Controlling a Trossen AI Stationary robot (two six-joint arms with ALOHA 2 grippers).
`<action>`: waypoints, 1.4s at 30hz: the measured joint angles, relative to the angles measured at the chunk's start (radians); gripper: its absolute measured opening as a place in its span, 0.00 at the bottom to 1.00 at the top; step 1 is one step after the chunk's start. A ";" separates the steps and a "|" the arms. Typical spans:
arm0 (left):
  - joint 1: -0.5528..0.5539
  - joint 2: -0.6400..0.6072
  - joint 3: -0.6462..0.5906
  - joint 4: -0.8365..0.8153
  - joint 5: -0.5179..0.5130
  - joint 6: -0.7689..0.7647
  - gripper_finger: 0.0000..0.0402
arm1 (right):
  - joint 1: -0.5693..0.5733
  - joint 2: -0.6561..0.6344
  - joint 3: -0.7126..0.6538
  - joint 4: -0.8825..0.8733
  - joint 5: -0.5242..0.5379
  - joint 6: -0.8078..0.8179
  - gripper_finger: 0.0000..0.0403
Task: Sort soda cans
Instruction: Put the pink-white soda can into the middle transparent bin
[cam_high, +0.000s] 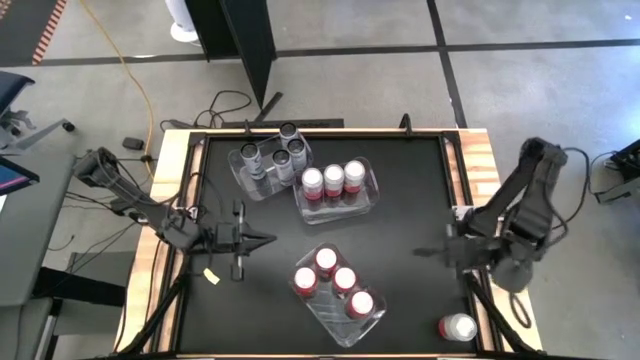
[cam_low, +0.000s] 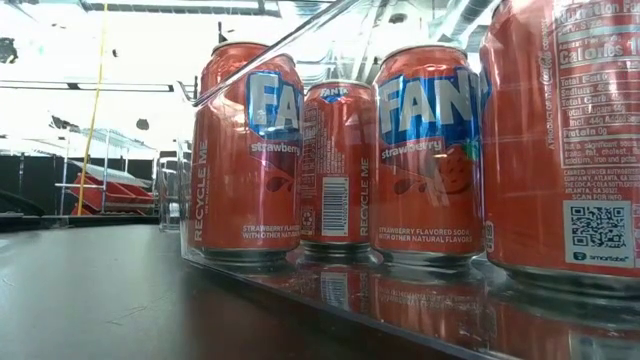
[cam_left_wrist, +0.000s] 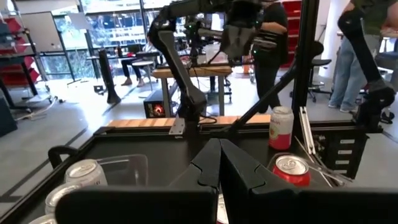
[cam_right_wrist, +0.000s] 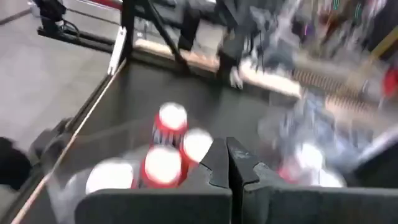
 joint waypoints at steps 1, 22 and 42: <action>-0.001 0.005 0.000 0.001 0.000 -0.002 0.00 | 0.031 -0.024 -0.001 -0.096 0.000 0.114 0.00; 0.077 0.163 0.000 0.165 0.000 -0.072 0.00 | 0.334 0.154 0.091 -0.605 -0.793 1.034 0.24; 0.126 0.380 0.120 0.281 0.074 -0.036 0.00 | 0.387 0.464 0.164 -0.552 -0.834 0.934 0.91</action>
